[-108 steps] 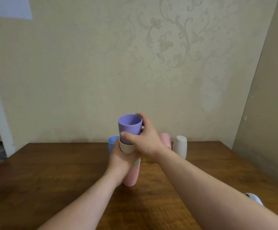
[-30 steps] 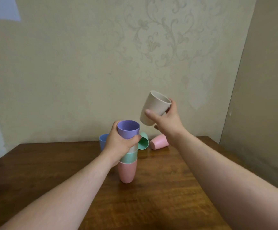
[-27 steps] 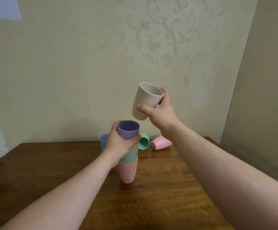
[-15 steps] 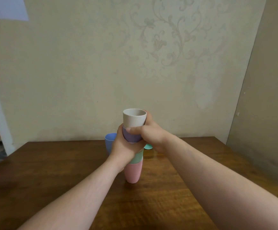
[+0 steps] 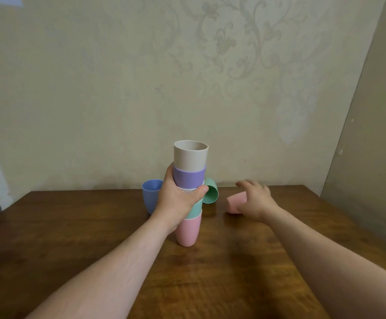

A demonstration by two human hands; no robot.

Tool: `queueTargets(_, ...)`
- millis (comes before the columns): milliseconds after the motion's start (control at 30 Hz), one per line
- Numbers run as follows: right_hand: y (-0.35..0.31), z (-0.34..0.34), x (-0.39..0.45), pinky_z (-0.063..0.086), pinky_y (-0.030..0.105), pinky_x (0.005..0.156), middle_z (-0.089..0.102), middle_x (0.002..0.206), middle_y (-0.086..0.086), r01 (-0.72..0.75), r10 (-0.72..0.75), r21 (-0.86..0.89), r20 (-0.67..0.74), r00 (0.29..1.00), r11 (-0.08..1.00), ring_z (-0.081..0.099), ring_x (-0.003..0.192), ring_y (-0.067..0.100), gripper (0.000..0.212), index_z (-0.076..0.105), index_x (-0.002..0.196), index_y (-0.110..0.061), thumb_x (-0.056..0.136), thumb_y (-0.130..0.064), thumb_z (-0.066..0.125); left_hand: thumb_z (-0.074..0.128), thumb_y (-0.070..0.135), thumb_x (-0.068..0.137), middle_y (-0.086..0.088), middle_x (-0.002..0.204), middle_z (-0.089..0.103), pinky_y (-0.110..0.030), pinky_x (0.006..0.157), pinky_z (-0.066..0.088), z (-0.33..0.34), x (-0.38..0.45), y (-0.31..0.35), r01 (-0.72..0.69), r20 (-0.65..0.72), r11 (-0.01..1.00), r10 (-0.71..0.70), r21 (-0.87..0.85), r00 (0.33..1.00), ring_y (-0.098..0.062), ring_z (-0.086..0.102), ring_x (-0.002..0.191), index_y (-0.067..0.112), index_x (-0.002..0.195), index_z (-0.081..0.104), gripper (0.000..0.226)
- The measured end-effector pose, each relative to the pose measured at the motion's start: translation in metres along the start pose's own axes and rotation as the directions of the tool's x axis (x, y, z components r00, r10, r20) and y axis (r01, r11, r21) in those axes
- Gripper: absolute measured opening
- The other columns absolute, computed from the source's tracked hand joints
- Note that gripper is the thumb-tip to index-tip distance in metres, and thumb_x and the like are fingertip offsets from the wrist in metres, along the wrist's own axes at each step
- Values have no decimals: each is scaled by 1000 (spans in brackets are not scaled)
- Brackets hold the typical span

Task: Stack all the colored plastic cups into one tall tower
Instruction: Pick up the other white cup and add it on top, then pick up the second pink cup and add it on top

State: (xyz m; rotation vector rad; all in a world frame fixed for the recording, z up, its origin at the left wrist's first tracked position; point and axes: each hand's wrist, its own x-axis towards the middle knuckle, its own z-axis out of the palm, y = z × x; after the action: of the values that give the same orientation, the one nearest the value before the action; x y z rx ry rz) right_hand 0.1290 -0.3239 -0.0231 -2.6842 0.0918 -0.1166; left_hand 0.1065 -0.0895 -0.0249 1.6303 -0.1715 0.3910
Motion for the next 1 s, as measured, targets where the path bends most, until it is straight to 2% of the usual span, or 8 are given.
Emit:
queueTargets(100, 27, 19, 11, 31, 61, 130, 16, 182, -4, -27, 37, -185, 55, 998, 982, 16, 163, 41, 86, 23, 171, -36, 97, -21, 64, 96, 19, 76, 14, 113, 73, -32, 87, 61, 3, 7, -3, -2, 9, 1000, 2, -2, 1000, -10, 72, 103, 43, 124, 53, 69)
queueTargets(200, 42, 34, 16, 13, 73, 131, 4, 184, -1, 76, -46, -404, 84, 995, 912, 4, 167, 43, 99, 9, 174, -39, 97, -19, 69, 96, 23, 74, 16, 114, 72, -33, 88, 63, 6, 14, -7, -9, 6, 1000, 9, 2, 1000, -8, 72, 103, 42, 128, 53, 72)
queueTargets(333, 43, 39, 20, 17, 78, 128, 28, 171, 10, 91, -60, -542, 75, 995, 835, 23, 161, 43, 95, 18, 170, -39, 94, -28, 74, 96, 25, 74, 19, 112, 72, -29, 85, 63, 9, 19, -11, -22, -1, 1000, 22, 8, 1000, -6, 73, 102, 44, 129, 52, 73)
queueTargets(433, 30, 28, 16, 47, 63, 117, 40, 157, 6, 37, 3, -433, 91, 996, 901, 50, 141, 39, 97, 22, 167, -44, 90, -33, 80, 96, 25, 73, 22, 110, 73, -28, 84, 61, 11, 21, -14, -27, -3, 1000, 27, 15, 1000, -3, 73, 100, 43, 131, 52, 75)
queueTargets(500, 25, 24, 13, 56, 53, 107, 47, 153, 4, -11, 35, -325, 68, 997, 946, 58, 134, 37, 99, 23, 167, -43, 87, -38, 81, 96, 25, 73, 29, 104, 72, -28, 83, 61, 10, 21, -15, -23, -2, 1000, 23, 19, 1000, 4, 71, 95, 46, 126, 52, 72)
queueTargets(667, 16, 22, 7, 55, 42, 98, 52, 134, 5, -124, 134, -84, 120, 984, 989, 60, 118, 31, 66, 47, 128, -29, 79, -52, 85, 97, 24, 73, 31, 103, 72, -27, 82, 60, 8, 19, -13, -14, 11, 1000, 14, 25, 1000, 7, 71, 93, 47, 123, 53, 71)
queueTargets(800, 7, 11, 3, 55, 44, 107, 46, 133, 5, -79, 84, -45, 120, 989, 996, 61, 123, 32, 74, 57, 142, -29, 77, -50, 86, 97, 26, 72, 24, 106, 73, -28, 83, 61, 7, 15, -8, -14, 7, 999, 14, 31, 1000, 1, 72, 96, 44, 129, 52, 75)
queueTargets(1000, -10, 12, -10, 56, 47, 108, 61, 142, 9, -17, 15, 25, 46, 999, 1000, 55, 134, 35, 102, 39, 158, -31, 72, -44, 92, 96, 25, 73, 19, 114, 72, -27, 81, 57, 3, 5, -2, -13, 13, 999, 12, 32, 1000, -6, 72, 103, 42, 131, 50, 76)
